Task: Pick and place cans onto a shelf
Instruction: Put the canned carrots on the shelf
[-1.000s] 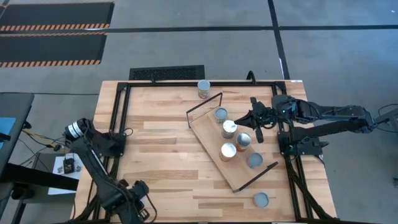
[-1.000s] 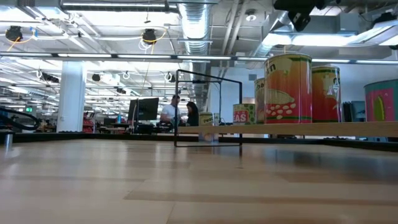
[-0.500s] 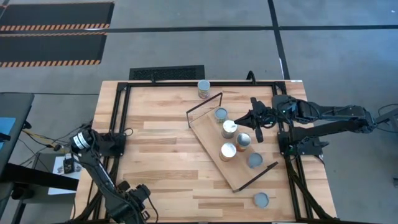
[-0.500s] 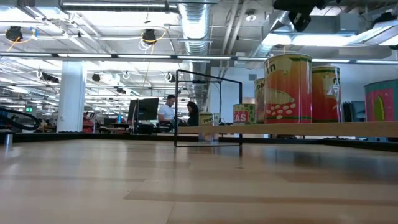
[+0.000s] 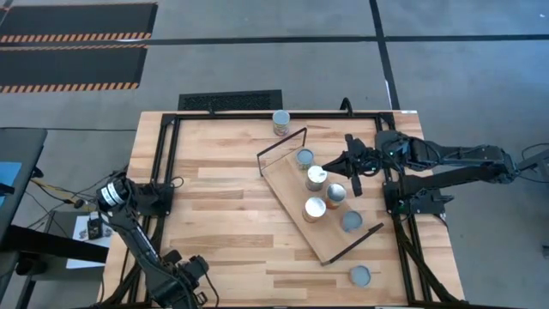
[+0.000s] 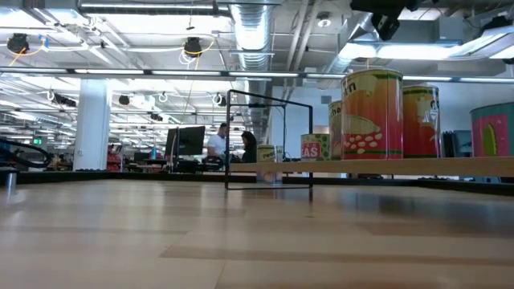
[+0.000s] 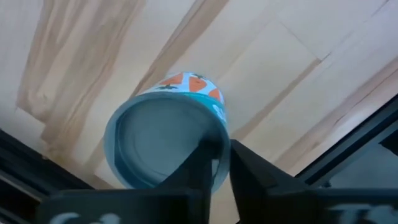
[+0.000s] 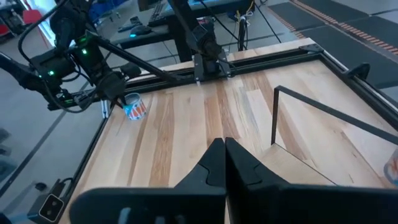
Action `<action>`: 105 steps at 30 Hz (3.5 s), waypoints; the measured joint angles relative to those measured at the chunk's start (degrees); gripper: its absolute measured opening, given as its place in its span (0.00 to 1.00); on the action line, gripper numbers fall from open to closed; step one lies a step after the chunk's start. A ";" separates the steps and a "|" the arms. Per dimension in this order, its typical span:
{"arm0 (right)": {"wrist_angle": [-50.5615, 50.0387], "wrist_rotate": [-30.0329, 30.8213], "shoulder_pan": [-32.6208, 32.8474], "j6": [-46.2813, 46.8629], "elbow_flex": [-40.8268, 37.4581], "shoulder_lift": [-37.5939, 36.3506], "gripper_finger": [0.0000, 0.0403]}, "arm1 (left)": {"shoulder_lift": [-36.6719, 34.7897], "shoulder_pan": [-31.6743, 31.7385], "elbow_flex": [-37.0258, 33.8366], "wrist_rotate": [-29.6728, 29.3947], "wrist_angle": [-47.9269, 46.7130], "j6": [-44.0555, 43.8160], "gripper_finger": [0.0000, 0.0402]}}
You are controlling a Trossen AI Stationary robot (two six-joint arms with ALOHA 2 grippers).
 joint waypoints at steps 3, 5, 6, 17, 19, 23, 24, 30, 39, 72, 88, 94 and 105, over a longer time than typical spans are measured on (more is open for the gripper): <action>0.19 0.01 -0.01 0.27 0.00 0.26 0.02 | -0.02 0.85 -0.04 -0.18 -0.07 1.72 0.02; 0.19 -0.01 0.01 1.13 0.00 0.73 0.02 | -0.02 1.72 -0.07 0.59 -0.10 3.39 0.02; 0.01 0.01 -0.01 1.35 0.00 0.76 0.02 | -0.02 2.26 -0.09 0.82 -0.07 4.13 0.02; 0.97 -0.01 0.75 3.00 0.00 2.23 0.02 | -3.81 9.78 -0.37 -4.45 1.01 14.10 0.01; 1.67 -0.01 1.09 3.00 0.05 2.40 0.02 | -4.12 12.35 -0.37 -5.27 1.72 17.33 0.00; 1.95 -0.01 1.89 3.00 0.04 2.60 0.02 | -4.13 19.47 -0.79 -7.63 2.33 23.44 0.00; 2.66 -0.01 2.00 3.00 0.04 2.60 0.02 | -4.13 21.46 -1.19 -8.48 2.88 24.85 0.00; 4.88 -0.01 2.30 2.98 0.04 2.64 0.02 | -4.16 33.91 -2.45 -12.34 9.35 38.99 0.00; 4.82 -0.01 2.30 2.98 0.04 2.67 0.02 | -3.54 47.15 -3.53 -11.22 19.04 55.53 0.03; 4.51 3.66 2.28 4.99 0.04 2.67 0.02 | -30.09 40.24 -35.10 -21.48 53.69 59.08 0.04; -6.37 4.07 6.74 9.86 0.04 2.64 0.01 | -26.18 40.72 -34.42 -20.37 53.39 73.82 0.35; -7.99 4.34 9.43 12.47 0.04 2.62 0.01 | -24.73 42.60 -34.49 -16.72 53.88 76.31 0.36; -7.73 4.99 9.30 11.43 0.04 2.36 0.01 | -22.82 44.34 -34.49 -15.58 54.95 81.05 0.36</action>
